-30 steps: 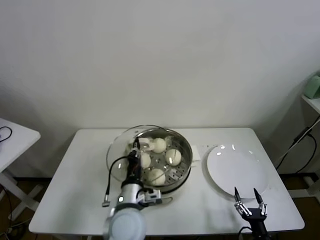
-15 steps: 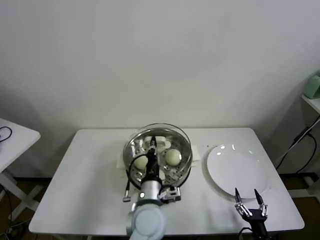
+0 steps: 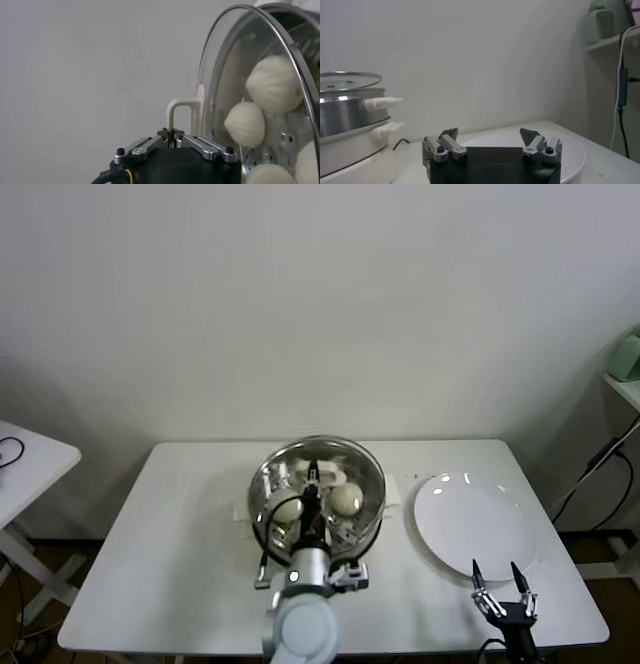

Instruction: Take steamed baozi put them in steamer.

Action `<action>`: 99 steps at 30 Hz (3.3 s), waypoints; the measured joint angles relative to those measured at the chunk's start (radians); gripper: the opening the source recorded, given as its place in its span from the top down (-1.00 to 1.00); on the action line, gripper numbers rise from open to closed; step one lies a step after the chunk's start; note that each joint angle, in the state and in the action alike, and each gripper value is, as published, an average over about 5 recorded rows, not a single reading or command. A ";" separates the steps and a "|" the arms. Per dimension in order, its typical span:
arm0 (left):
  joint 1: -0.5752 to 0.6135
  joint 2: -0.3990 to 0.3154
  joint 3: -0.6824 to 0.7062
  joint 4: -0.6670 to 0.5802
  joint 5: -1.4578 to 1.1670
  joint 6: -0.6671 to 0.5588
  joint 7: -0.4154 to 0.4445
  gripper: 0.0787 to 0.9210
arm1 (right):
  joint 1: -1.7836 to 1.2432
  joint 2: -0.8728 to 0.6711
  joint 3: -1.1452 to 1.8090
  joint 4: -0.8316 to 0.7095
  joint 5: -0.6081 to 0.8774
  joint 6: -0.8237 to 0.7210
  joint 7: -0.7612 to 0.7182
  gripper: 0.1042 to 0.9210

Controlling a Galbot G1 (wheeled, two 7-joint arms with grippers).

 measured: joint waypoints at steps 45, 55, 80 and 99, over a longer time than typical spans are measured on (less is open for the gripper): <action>0.017 0.005 -0.013 0.029 -0.015 -0.021 -0.061 -0.01 | -0.006 0.005 0.000 0.004 0.002 0.010 0.007 -0.76; 0.044 0.026 -0.011 -0.021 -0.029 -0.023 -0.060 -0.71 | -0.006 0.010 -0.004 0.001 -0.001 0.013 0.005 -0.76; 0.215 0.196 -0.184 -0.278 -0.622 -0.159 -0.259 -0.77 | -0.013 0.012 0.001 -0.017 -0.021 0.007 0.018 -0.76; 0.338 0.208 -0.646 -0.162 -1.767 -0.449 -0.101 -0.77 | -0.015 0.012 0.005 -0.011 -0.070 0.006 0.028 -0.76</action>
